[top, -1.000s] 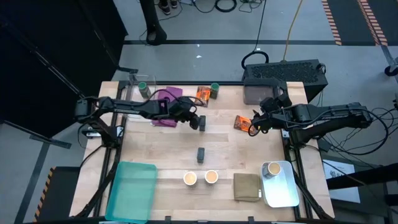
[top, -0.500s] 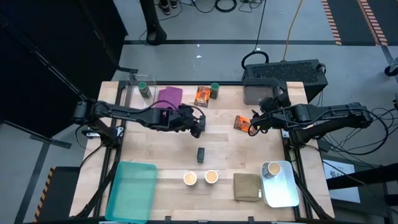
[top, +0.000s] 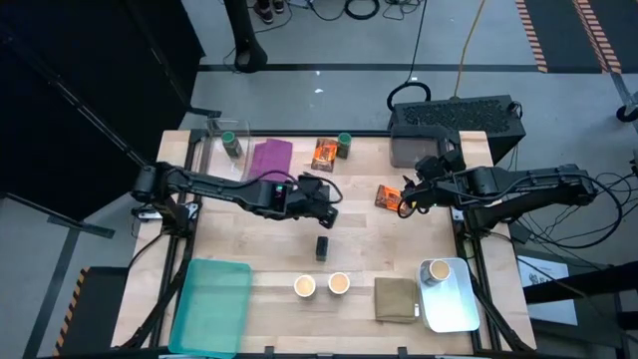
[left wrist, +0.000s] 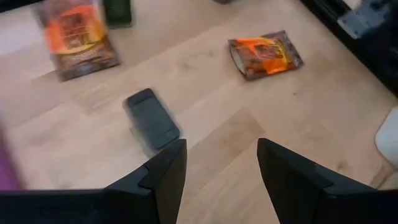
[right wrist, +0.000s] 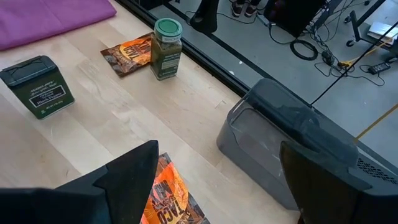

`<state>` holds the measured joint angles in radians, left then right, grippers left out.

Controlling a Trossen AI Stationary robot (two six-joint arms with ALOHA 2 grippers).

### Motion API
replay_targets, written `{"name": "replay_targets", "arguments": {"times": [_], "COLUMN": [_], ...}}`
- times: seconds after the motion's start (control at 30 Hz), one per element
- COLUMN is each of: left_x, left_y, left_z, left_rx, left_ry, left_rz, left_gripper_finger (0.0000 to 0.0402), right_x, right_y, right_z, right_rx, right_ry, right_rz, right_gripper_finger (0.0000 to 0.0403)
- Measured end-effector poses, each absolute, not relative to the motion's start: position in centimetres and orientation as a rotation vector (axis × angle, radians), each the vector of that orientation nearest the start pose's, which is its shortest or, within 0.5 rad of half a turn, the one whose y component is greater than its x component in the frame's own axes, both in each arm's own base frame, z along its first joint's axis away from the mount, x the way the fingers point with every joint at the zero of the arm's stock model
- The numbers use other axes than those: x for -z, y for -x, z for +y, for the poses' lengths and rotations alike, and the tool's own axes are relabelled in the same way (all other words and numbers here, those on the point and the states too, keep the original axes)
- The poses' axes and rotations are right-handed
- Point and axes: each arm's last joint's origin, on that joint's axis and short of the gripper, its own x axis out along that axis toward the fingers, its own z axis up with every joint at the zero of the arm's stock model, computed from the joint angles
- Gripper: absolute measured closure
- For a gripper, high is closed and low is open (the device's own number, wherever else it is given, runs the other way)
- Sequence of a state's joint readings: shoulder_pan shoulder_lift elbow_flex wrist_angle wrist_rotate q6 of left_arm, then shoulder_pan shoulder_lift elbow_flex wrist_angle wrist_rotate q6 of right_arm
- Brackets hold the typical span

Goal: Sort spices by type
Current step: Put the top black seasoning can into the light blue bin

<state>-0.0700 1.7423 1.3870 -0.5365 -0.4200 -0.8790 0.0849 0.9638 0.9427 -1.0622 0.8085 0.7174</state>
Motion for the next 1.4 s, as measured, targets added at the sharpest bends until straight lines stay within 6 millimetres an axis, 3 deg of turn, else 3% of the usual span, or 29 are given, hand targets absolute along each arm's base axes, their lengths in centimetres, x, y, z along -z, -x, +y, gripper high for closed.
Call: {"name": "replay_targets", "arguments": {"times": [0.23,0.53,1.03,1.4], "left_x": [-27.5,-26.1,-26.2,-26.2], "left_y": [-39.4,-41.6,-41.8,-41.8], "left_z": [-1.6,-1.0,0.9,0.9], "left_rx": [-0.71,-0.814,-0.849,-0.808], "left_ry": [0.552,0.445,0.46,0.439], "left_rz": [0.668,0.881,0.875,0.909], "left_gripper_finger": [0.0201,0.0202,0.0201,0.0201], "right_x": [-29.7,-29.6,-29.6,-29.6], "right_y": [-15.7,-15.5,-15.5,-15.5], "right_z": [-0.8,-0.8,-0.8,-0.8], "right_rx": [0.952,0.955,0.958,0.958], "right_ry": [-0.147,-0.138,-0.135,-0.136], "right_rz": [0.709,0.726,0.732,0.731], "right_gripper_finger": [0.0085,0.0085,0.0085,0.0085]}}
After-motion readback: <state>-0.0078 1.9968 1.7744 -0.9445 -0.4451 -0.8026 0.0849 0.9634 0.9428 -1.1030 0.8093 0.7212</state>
